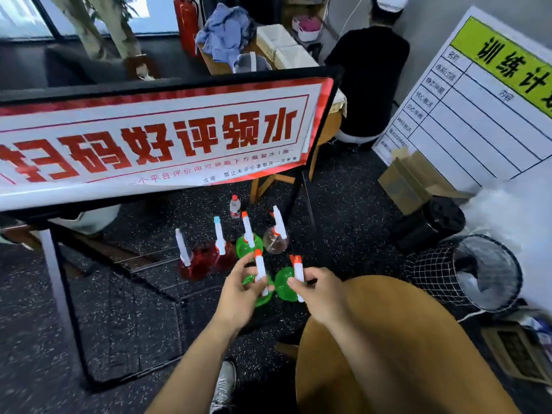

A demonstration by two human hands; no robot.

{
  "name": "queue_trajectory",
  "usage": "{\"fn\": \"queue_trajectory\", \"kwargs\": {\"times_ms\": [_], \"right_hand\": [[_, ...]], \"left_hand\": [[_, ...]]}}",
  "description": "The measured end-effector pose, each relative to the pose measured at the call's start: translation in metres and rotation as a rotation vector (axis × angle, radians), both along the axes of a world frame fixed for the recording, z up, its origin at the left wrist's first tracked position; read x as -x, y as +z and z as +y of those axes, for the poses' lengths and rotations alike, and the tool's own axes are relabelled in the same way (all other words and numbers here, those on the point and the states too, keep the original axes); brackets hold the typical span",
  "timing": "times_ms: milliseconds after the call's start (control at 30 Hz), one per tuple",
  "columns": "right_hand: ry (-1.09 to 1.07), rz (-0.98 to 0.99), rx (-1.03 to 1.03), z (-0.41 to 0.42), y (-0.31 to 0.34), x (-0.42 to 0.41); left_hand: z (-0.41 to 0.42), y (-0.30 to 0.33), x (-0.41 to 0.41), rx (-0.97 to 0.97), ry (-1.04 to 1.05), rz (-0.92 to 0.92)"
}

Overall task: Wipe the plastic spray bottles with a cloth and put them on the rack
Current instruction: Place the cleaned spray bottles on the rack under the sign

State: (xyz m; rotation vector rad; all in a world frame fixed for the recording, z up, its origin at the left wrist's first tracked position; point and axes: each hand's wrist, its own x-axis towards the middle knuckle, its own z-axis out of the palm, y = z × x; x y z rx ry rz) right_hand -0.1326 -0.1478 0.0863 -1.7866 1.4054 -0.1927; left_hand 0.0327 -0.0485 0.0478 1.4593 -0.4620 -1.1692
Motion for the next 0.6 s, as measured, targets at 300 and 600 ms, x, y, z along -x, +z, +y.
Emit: {"fn": "queue_trajectory", "kwargs": {"times_ms": [300,600], "right_hand": [[0.010,0.202,0.045,-0.032,-0.038,-0.039],[-0.020,0.253,0.028,-0.049,-0.046,-0.058]], "left_hand": [[-0.035,-0.042,-0.008,-0.072,0.043,0.073],[-0.045,-0.062,-0.009,-0.085,0.060,0.068]]}}
